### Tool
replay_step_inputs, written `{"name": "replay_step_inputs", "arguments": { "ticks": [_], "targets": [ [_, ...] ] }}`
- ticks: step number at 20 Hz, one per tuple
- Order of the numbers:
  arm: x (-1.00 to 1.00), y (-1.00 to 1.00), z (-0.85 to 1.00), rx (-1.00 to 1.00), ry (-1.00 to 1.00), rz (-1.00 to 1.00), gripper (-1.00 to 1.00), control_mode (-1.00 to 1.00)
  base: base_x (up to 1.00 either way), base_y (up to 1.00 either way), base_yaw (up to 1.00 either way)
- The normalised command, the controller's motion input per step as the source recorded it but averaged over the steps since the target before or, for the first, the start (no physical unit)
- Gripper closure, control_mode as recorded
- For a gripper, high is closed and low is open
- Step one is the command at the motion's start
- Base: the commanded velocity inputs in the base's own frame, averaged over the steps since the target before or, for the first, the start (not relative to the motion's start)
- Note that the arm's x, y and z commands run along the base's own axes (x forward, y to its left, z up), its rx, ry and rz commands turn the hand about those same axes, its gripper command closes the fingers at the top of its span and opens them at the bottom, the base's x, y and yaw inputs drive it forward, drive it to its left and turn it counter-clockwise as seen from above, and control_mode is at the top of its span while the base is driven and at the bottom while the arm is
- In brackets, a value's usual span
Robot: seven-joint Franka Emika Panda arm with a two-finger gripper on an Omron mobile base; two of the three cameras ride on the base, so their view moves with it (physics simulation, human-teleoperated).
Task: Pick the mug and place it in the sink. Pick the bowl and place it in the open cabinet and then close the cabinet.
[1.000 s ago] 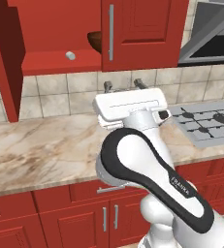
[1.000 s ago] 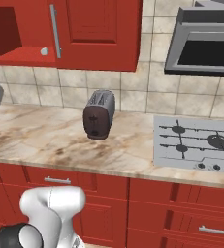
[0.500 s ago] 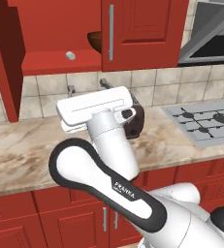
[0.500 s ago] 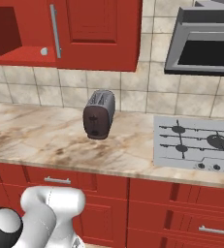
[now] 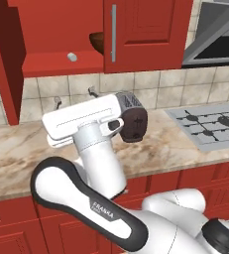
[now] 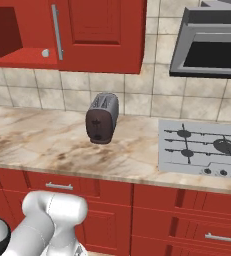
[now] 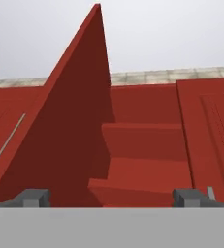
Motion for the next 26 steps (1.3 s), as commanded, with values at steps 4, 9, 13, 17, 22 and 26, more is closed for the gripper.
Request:
{"name": "replay_step_inputs", "arguments": {
  "ticks": [4, 9, 13, 17, 22, 26],
  "targets": [
    [-0.31, 0.79, 0.0, 0.0, -0.02, -0.22, -1.0, -1.0, 0.0, 0.0, 0.0],
    [-0.47, 0.93, 0.0, 0.0, -0.09, -0.27, -1.0, -1.0, 0.0, 0.0, 0.0],
    [-0.67, 0.94, 0.0, 0.0, -0.11, -0.33, -1.0, -1.0, 0.0, 0.0, 0.0],
    [-0.48, 0.88, -0.02, 0.0, -0.08, -0.41, -1.0, -1.0, 0.0, 0.0, 0.0],
    [-0.26, 0.79, -0.13, 0.03, -0.03, -0.39, -1.0, -1.0, 0.0, 0.0, 0.0],
    [-0.32, 0.98, -0.14, 0.02, -0.07, -0.3, -1.0, -1.0, 0.0, 0.0, 0.0]
  ]
}}
